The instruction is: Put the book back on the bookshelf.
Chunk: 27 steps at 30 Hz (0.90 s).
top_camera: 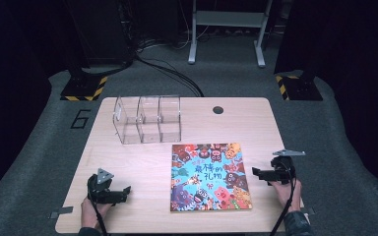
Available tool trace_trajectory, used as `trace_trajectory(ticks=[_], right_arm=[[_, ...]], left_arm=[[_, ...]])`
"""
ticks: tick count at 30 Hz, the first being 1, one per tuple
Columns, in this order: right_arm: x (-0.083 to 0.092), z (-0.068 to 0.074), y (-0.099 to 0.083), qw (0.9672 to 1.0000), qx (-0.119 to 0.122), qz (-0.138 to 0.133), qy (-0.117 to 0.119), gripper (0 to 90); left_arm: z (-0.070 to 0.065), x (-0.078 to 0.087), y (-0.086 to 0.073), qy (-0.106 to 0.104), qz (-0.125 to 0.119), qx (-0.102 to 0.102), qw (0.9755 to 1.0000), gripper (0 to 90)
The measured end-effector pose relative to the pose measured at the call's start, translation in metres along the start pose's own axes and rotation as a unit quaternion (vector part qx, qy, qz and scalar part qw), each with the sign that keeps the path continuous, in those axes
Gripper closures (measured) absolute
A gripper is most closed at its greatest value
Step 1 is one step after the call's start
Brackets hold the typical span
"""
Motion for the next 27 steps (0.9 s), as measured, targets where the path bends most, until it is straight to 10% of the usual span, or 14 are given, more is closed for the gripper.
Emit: trace_trajectory(ticks=[10,27], right_arm=[[-0.015,0.039,0.011,0.997,0.033,0.042,0.057,19.7],[-0.021,0.044,0.001,0.9938,0.002,0.089,0.066,57.5]], left_arm=[[0.0,0.0,0.0,0.004,-0.002,0.005,1.0,0.1],[0.0,0.0,0.0,0.006,-0.002,0.005,1.0,0.0]])
Point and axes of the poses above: each handheld gripper's, and its own axes: x roughly backward along the jaws, y roughly out of its top, z roughly to its left, the point moved 2 cm from there along -x, roughly forward along the jaws, and after that the axes turned 10 degrees about -y, right-handed, at the moved point
